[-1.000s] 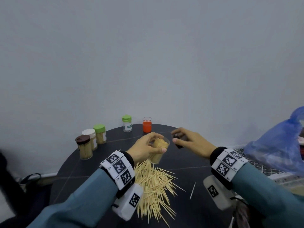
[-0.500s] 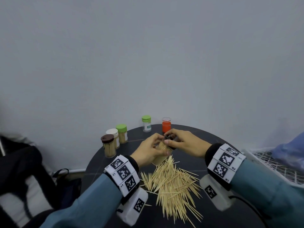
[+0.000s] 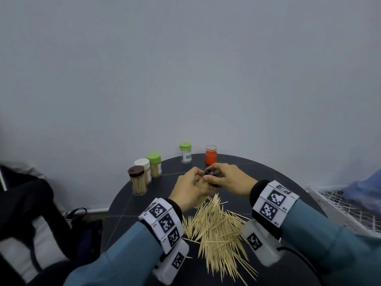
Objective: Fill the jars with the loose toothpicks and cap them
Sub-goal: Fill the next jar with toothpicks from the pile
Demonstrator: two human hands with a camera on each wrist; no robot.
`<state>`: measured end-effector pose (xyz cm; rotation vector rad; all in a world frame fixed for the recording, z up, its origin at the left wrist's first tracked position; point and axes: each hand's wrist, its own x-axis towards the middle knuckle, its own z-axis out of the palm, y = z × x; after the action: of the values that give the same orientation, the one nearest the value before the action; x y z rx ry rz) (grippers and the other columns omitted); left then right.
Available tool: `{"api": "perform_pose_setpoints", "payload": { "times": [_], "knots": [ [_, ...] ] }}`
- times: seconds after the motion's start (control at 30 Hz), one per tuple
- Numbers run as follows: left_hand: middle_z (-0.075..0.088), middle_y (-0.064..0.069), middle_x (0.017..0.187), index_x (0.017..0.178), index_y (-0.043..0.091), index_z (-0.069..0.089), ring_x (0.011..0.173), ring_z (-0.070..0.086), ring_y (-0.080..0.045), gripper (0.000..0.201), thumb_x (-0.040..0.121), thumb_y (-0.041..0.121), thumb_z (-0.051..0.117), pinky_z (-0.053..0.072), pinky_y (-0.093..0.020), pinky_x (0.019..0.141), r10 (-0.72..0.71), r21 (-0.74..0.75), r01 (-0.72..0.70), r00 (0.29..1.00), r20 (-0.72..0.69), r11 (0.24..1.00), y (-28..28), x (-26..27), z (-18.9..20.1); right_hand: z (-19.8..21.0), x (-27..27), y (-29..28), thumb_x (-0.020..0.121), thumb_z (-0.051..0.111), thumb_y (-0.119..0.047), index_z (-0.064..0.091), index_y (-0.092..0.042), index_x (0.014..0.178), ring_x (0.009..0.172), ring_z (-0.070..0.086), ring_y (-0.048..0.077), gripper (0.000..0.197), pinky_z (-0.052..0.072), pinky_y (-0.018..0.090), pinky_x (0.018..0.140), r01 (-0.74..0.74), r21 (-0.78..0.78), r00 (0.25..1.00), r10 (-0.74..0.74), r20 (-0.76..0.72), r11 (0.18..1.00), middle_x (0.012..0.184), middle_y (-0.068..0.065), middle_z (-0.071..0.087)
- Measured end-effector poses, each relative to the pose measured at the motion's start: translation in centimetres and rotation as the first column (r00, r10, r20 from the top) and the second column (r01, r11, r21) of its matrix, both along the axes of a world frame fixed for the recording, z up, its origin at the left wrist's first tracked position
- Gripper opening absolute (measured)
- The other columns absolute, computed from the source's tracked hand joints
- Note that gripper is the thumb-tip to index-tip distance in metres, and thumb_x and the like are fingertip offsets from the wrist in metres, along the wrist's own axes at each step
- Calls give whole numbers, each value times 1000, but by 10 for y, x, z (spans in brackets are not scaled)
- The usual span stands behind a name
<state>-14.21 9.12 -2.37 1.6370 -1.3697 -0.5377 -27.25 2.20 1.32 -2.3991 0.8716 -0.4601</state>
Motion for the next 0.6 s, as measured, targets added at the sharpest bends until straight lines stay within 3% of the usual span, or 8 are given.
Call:
{"api": "perform_pose_setpoints", "payload": {
  "times": [0.13, 0.23, 0.37, 0.5, 0.6],
  "knots": [
    [68, -1, 106, 109, 20, 56, 98, 63, -16, 44, 71, 17, 80, 52, -34, 86, 42, -14, -42, 998, 48, 999, -2, -4, 0, 1, 1, -2, 90, 57, -34, 55, -11, 123, 93, 59, 16, 40, 46, 18, 72, 43, 21, 999, -43, 28, 999, 109, 11, 64],
    [68, -1, 103, 109, 20, 57, 95, 64, -15, 45, 71, 19, 80, 53, -36, 85, 49, -25, -47, 995, 85, 999, -3, -6, 0, 3, 1, -3, 90, 58, -34, 57, -10, 121, 89, 58, 14, 39, 43, 10, 64, 51, 27, 999, -51, 18, 998, 106, 11, 65],
    [68, 0, 105, 111, 22, 58, 97, 63, -17, 48, 69, 21, 81, 52, -38, 87, 77, -26, -74, 990, 119, 997, -4, -7, 1, 4, 0, -3, 89, 60, -33, 60, -11, 120, 94, 61, 16, 38, 42, 7, 64, 54, 16, 998, -54, 44, 998, 106, 12, 67],
    [68, -1, 109, 116, 21, 60, 101, 62, -15, 54, 67, 17, 83, 52, -33, 87, 52, 4, -52, 992, 116, 999, -5, -8, -1, 3, -4, -3, 88, 60, -34, 62, -12, 119, 100, 63, 18, 38, 48, 20, 80, 23, 28, 1000, -23, 16, 999, 108, 11, 68],
    [67, 2, 108, 115, 17, 60, 95, 60, -10, 54, 67, 15, 84, 47, -17, 73, 12, 30, -15, 997, 77, 999, -3, -5, -1, 3, -7, -1, 89, 57, -39, 59, -15, 125, 107, 61, 16, 43, 45, 18, 83, -15, 20, 999, 16, -31, 1000, 114, 8, 66]
  ]
}}
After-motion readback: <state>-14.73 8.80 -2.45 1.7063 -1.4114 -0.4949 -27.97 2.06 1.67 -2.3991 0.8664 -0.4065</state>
